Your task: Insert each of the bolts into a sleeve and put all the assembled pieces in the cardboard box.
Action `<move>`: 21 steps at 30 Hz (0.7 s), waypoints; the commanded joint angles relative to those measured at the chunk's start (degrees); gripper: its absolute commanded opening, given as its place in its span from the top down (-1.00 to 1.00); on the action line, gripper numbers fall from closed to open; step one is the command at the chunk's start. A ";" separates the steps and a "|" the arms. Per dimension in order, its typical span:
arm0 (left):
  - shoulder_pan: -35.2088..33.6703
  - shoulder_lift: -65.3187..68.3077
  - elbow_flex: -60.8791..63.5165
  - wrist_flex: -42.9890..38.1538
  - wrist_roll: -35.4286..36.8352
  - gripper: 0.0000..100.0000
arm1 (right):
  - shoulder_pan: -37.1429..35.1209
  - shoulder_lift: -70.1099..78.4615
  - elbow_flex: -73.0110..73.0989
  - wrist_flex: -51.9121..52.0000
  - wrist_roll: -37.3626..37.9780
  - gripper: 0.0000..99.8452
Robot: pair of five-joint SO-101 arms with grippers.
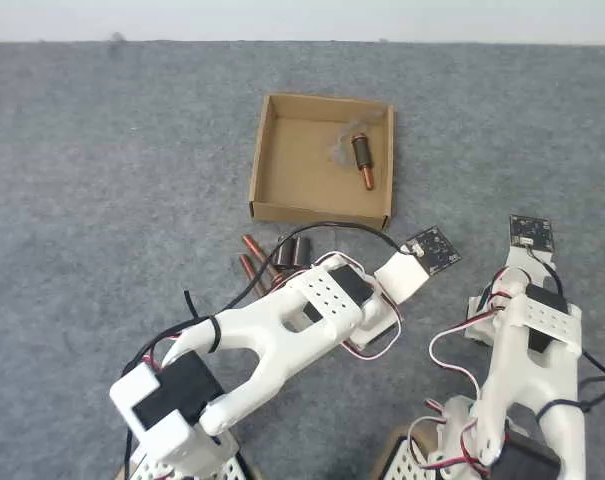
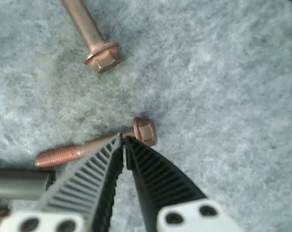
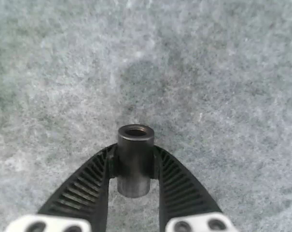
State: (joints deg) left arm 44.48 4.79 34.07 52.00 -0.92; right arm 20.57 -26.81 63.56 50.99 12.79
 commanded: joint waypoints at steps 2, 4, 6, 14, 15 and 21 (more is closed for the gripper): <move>0.00 -0.70 -2.15 1.23 0.53 0.98 | 0.31 -2.77 -0.09 -0.13 0.62 0.99; 0.26 -0.70 -2.24 3.08 0.18 0.98 | 0.31 -2.77 -0.09 -0.13 0.62 0.99; 0.79 -1.49 -1.80 3.87 -2.20 0.98 | 0.31 -2.77 -0.09 -0.13 0.62 0.99; 1.67 -5.80 2.59 1.49 -4.13 0.98 | 0.22 -2.77 -0.09 -0.13 0.62 0.99; 1.49 -5.36 2.86 0.97 -4.13 0.98 | 0.22 -2.77 -0.09 -0.13 0.62 0.99; 1.49 -2.46 0.57 0.88 -3.96 0.98 | 0.22 -2.77 -0.09 -0.13 0.62 0.99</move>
State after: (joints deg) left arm 46.15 2.77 37.23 54.37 -4.26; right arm 20.57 -26.81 63.56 50.99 12.79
